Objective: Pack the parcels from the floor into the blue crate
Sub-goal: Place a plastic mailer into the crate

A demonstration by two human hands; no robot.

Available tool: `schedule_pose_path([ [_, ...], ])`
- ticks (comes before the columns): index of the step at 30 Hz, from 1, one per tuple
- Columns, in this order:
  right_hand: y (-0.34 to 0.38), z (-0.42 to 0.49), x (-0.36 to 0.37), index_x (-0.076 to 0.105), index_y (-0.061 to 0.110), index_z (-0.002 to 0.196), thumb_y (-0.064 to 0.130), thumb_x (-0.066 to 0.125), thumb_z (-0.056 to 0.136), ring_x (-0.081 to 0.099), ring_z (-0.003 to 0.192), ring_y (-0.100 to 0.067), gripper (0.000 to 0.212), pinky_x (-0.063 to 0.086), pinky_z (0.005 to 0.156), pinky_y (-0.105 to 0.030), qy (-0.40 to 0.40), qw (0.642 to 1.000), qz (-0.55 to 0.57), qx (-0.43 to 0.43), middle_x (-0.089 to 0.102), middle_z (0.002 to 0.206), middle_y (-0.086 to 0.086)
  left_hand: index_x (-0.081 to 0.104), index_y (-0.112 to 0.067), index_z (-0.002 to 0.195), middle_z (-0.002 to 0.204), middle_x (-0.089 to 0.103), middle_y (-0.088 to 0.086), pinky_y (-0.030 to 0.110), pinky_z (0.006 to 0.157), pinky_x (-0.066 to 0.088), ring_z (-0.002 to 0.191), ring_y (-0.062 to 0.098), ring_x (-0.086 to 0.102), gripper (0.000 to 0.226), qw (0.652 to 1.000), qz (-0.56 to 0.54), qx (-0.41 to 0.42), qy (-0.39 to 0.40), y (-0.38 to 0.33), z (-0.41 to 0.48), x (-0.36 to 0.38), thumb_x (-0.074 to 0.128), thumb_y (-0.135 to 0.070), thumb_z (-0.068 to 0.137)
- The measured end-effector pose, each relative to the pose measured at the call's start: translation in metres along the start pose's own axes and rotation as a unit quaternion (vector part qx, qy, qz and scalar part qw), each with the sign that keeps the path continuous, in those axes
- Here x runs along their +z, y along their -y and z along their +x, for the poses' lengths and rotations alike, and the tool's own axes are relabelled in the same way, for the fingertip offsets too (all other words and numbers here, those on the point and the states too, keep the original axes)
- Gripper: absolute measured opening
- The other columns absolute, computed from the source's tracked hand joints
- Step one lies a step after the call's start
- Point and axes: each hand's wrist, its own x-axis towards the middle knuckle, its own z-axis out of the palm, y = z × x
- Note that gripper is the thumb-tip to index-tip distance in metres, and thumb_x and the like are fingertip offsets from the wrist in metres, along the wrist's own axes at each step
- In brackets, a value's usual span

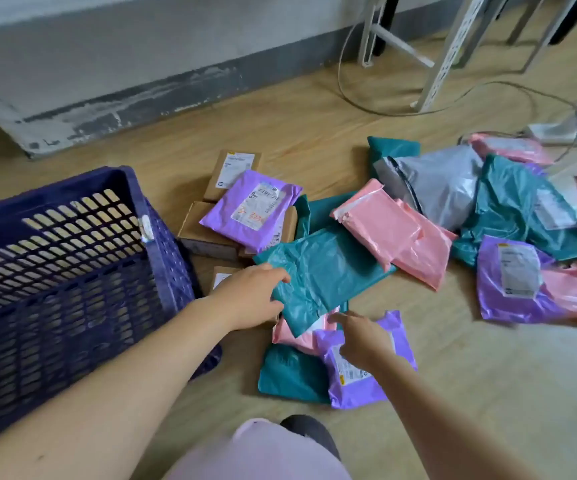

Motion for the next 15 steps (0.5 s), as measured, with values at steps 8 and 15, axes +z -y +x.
schedule_pose_path([
  [8, -0.010, 0.018, 0.030, 0.030, 0.021, 0.143, 0.016, 0.049, 0.090, 0.057, 0.111, -0.033, 0.057, 0.047, 0.084, -0.037, 0.070, 0.997, -0.027, 0.001, 0.044, 0.134, -0.010, 0.048, -0.024, 0.129, 0.131, 0.049, -0.002, 0.035, 0.098, 0.041, 0.119, 0.019, 0.048, 0.043, 0.999, -0.006, -0.035, 0.004, 0.012, 0.005, 0.010, 0.056, -0.027, 0.086],
  [15, -0.008, 0.017, 0.039, 0.048, 0.010, 0.126, 0.009, 0.040, 0.093, 0.057, 0.111, -0.031, 0.034, 0.047, 0.084, -0.037, 0.028, 0.996, 0.013, 0.089, 0.049, 0.125, -0.012, 0.050, -0.025, 0.127, 0.132, 0.049, -0.004, 0.033, 0.101, 0.039, 0.121, 0.017, 0.048, 0.041, 0.999, -0.029, -0.035, 0.019, 0.016, 0.009, 0.022, 0.057, -0.027, 0.086],
])
